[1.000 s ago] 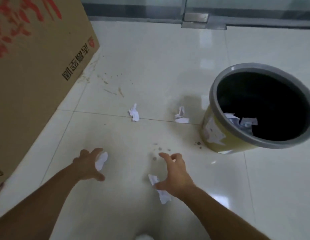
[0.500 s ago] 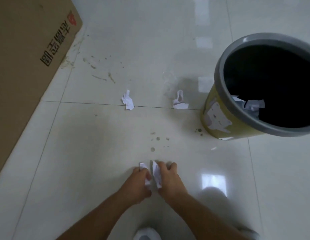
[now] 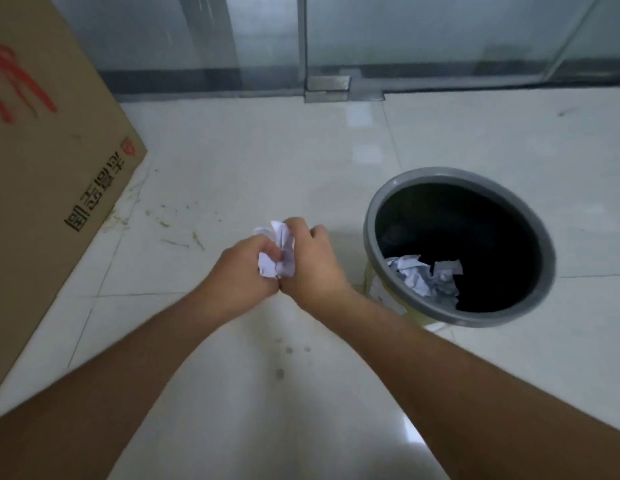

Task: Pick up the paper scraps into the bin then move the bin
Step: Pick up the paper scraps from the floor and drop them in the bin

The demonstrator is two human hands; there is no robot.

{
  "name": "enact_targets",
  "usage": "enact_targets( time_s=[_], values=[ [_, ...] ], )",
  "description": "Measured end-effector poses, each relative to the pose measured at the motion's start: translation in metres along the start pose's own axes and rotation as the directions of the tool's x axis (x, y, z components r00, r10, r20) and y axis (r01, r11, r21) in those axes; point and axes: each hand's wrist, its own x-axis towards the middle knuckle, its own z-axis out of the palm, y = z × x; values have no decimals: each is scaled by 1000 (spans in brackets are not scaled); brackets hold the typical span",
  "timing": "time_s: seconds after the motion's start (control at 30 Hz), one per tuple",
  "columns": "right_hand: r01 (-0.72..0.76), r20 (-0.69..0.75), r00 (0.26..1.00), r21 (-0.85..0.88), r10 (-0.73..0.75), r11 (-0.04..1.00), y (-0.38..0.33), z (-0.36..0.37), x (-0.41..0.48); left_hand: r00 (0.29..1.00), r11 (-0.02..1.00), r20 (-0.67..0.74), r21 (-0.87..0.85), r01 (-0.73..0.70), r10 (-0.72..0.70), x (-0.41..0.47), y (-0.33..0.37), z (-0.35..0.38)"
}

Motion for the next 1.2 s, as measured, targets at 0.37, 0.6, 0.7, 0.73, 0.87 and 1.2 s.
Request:
enact_targets(
  time_s=[0.37, 0.6, 0.7, 0.73, 0.87, 1.2],
  values=[
    [-179, -303, 939, -33, 161, 983, 56, -192, -18, 904, 924, 191, -99, -369, 382, 54, 178, 52],
    [-281, -322, 920, -153, 221, 947, 96, -204, -32, 870, 913, 276, -89, -399, 408, 50, 187, 88],
    [-413, -303, 906, -480, 295, 774, 98, -200, -33, 856, 907, 305, -81, -413, 417, 45, 181, 81],
    [-443, -311, 895, -525, 321, 727, 95, -197, -32, 853, 903, 302, -81, -422, 426, 43, 177, 77],
    [-343, -374, 912, -479, 165, 808, 64, -176, -13, 904, 913, 146, -138, -383, 401, 50, 137, 40],
    [78, -68, 994, -53, -82, 996, 5, 9, 33, 967, 965, 69, 111, 237, -246, 68, -102, -15]
  ],
)
